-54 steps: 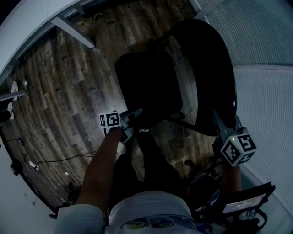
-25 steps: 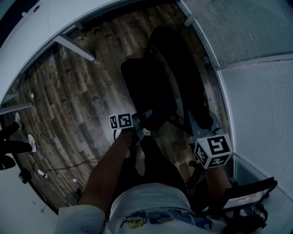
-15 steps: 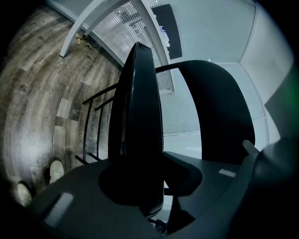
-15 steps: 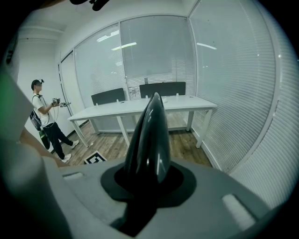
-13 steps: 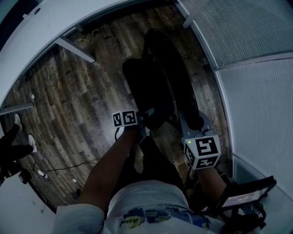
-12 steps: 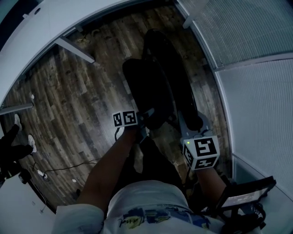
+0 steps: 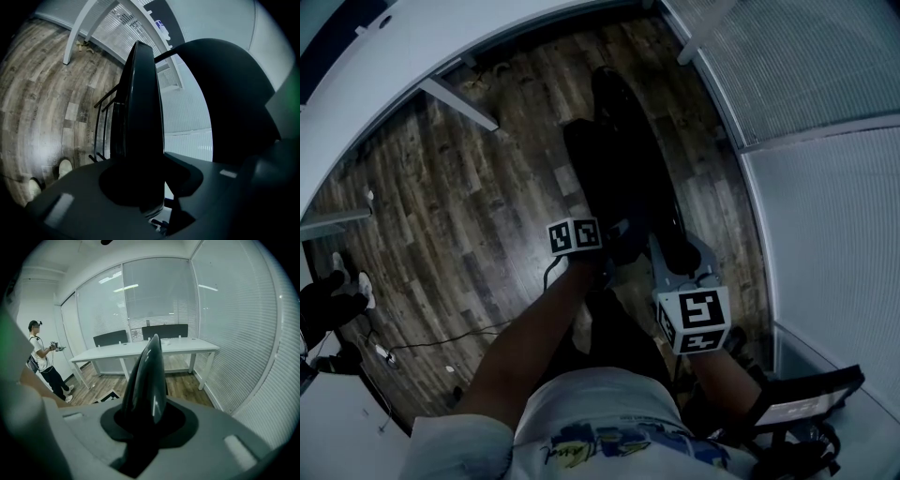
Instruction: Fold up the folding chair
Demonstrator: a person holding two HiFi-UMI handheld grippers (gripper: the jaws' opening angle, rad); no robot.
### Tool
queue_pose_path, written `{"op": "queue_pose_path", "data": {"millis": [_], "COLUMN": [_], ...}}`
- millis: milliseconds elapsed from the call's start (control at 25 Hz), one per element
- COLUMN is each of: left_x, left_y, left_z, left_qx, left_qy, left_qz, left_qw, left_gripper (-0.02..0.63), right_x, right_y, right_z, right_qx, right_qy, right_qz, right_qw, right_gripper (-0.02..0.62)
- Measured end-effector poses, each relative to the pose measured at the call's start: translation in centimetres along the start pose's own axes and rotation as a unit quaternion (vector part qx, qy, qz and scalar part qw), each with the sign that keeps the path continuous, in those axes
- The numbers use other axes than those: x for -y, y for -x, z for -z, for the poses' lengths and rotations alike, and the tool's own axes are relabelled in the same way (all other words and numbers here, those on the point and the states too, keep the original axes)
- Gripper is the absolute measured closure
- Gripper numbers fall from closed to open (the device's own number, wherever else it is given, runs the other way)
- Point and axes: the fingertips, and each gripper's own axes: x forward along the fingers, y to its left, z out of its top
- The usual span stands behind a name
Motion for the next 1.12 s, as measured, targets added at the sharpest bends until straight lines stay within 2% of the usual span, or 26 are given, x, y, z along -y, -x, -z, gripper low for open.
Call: {"op": "queue_pose_path", "data": {"millis": [320, 680, 1120], "left_x": [0.1, 1.5, 3.4], "left_y": [-0.9, -2.0, -3.2], "left_z": [0.1, 0.6, 1.1], "left_qx": [-0.017, -0.053, -0.068], "left_qy": [0.001, -0.008, -0.013], "left_qz": [-0.056, -0.064, -0.079], "left_qw": [0.9983, 0.9965, 0.9945], "left_gripper": [0.456, 0.474, 0.476], "right_x": [-0.4, -1.5, -2.0], "right_y": [-0.2, -0.2, 0.2], "right_z": [-0.1, -0.2, -0.1], "right_qx": [0.005, 0.004, 0.004], "right_qy": [-0.005, -0.002, 0.001], "right_qz": [-0.002, -0.006, -0.012], "right_qw": [1.0, 1.0, 1.0], "right_gripper": [0.511, 0.503, 0.494]}}
